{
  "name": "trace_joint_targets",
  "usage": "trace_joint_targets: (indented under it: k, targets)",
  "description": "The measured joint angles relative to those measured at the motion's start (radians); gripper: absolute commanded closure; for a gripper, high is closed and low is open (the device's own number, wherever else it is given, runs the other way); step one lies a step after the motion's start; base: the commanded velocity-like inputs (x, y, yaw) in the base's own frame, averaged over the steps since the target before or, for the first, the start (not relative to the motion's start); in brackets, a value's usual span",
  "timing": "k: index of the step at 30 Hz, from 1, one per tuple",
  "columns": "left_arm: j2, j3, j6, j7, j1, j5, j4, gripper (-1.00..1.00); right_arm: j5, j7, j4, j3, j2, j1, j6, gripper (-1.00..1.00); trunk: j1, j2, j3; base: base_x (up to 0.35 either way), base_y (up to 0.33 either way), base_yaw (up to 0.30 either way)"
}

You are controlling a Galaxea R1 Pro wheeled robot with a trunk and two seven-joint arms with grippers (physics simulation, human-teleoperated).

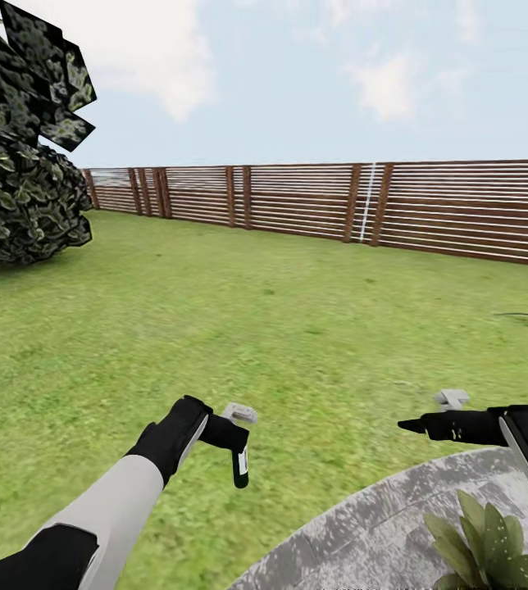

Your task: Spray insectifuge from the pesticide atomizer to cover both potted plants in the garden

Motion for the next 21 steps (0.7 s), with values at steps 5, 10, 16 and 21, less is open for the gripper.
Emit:
trace_joint_targets:
  k: [5,10,16,21]
  targets:
    - [0.000,0.000,0.000,0.000,0.000,0.000,0.000,1.00,0.000,0.000,0.000,0.000,0.000,0.000,0.000,-1.00,0.000,0.000,0.003,0.000,0.000,-0.256]
    - [-0.002,0.000,0.000,0.000,0.000,0.001,0.000,1.00,0.000,0.000,0.000,0.000,0.000,0.000,0.000,-1.00,0.000,0.000,0.006,0.000,0.000,-0.245]
    - [-0.006,0.000,0.000,0.000,0.000,-0.001,0.000,1.00,0.000,-0.001,0.000,0.000,0.000,0.000,0.000,-1.00,0.000,0.000,0.007,0.000,0.000,-0.031]
    - [-0.006,-0.001,0.002,0.000,0.000,-0.003,0.000,1.00,0.000,0.000,0.000,-0.001,0.000,0.000,0.000,-1.00,0.000,0.000,0.007,0.000,0.000,-0.035]
